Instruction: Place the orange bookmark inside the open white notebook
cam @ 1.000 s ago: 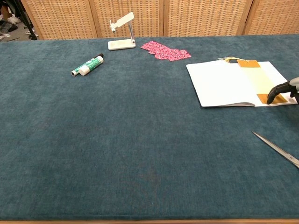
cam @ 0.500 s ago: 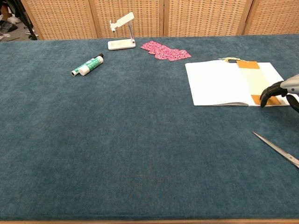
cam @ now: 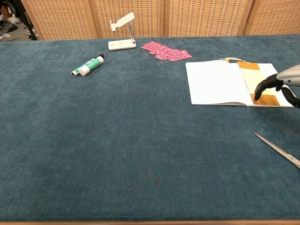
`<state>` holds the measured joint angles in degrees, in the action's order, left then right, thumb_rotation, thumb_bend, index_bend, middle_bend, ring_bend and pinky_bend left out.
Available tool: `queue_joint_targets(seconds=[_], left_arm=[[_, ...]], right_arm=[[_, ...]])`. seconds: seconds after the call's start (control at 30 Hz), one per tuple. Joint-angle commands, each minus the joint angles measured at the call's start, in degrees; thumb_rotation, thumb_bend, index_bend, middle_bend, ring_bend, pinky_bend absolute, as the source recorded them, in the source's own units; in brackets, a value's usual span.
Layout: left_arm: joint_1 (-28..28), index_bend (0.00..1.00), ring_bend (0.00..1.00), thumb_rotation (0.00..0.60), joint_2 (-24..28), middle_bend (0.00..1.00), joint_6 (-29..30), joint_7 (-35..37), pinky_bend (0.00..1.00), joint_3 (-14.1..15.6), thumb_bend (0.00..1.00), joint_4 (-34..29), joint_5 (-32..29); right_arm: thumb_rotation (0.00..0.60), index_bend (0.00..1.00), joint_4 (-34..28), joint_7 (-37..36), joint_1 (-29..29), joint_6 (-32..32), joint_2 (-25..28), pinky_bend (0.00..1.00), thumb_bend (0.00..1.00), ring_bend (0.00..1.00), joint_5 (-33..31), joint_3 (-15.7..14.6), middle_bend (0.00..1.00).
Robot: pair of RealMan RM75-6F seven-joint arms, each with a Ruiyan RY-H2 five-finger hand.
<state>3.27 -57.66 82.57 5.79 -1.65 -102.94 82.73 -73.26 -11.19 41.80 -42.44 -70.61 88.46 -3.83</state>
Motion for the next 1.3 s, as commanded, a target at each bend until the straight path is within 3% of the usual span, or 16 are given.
queue_joint_targets(seconds=[0.03,0.27,0.53,0.93,1.3], left_arm=[[0.0,0.0,0.0,0.6,0.0,0.0,0.0,0.0,0.0,0.0,0.0,0.0,0.0],[0.1,0.0,0.0,0.6,-0.1,0.0,0.0,-0.3,0.0,-0.1,0.0,-0.1,-0.1],[0.2,0.0,0.0,0.6,-0.1,0.0,-0.3,-0.5,0.0,-0.2,0.0,-0.2,-0.5],[0.4,0.0,0.0,0.6,0.0,0.0,-0.8,0.1,0.0,-0.5,0.0,0.0,-1.5],[0.6,0.0,0.0,0.6,-0.1,0.0,-1.1,-0.3,0.0,-0.6,0.0,-0.1,-1.9]], right_arm=[[0.6,0.22,-2.0,-1.8,0.0,-1.4,1.8,0.21,1.0,0.11,0.2,0.9,0.19],[0.6,0.22,-3.0,-5.1,0.7,-3.0,3.5,0.23,1.0,0.11,-3.2,4.9,0.19],[0.6,0.22,6.8,-1.5,3.8,5.0,-4.2,0.23,1.0,0.11,-16.0,10.2,0.19],[0.6,0.22,19.8,5.4,6.1,11.9,-12.8,0.23,1.0,0.11,-26.4,12.2,0.19],[0.6,0.22,25.5,7.6,6.4,13.1,-16.8,0.23,1.0,0.11,-26.7,12.2,0.19]])
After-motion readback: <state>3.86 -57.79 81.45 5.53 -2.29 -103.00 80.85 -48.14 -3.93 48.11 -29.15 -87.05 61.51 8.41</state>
